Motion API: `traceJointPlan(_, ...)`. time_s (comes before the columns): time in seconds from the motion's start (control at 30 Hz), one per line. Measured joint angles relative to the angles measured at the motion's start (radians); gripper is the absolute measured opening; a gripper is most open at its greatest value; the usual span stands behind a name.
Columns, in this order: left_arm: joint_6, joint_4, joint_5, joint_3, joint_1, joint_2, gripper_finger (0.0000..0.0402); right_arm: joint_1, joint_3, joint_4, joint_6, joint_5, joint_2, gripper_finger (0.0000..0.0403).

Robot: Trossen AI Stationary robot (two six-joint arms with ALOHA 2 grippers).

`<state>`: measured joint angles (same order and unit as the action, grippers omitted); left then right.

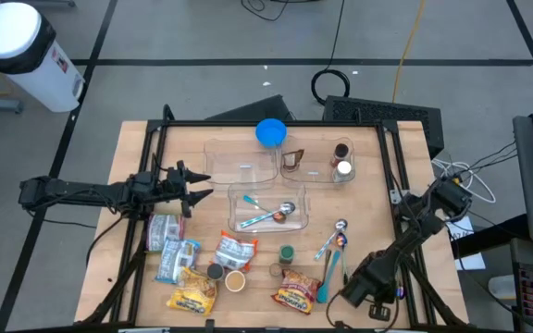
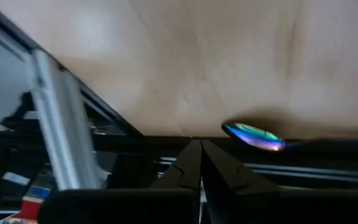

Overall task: Pick & Place Food Item
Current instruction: Put the right blue spoon into the bottom transparent bin

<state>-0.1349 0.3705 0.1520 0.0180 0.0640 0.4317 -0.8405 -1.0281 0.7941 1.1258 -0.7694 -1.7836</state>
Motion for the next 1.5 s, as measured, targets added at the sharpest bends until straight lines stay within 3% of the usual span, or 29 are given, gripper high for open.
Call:
traceJointPlan(0.33,0.000,0.000,0.000,0.000,0.000,0.000,0.0241,-0.080,0.110,-0.009,0.041,-0.021,0.001,0.0000)
traceJointPlan(0.6,0.000,0.000,0.000,0.000,0.000,0.000,0.0241,-0.057,0.141,-0.074,0.014,0.026,0.003,0.0000)
traceJointPlan(1.07,0.000,0.000,-0.001,0.000,0.000,0.000,0.0241,0.100,0.023,-0.087,-0.241,0.316,0.005,0.0000)
traceJointPlan(1.33,0.000,0.000,-0.001,0.000,0.000,0.000,0.0241,0.164,-0.032,-0.081,-0.481,0.621,0.023,0.0000)
traceJointPlan(1.5,0.000,0.000,-0.001,0.000,0.000,0.000,0.0241,0.173,-0.021,-0.033,-0.435,0.735,0.102,0.0000)
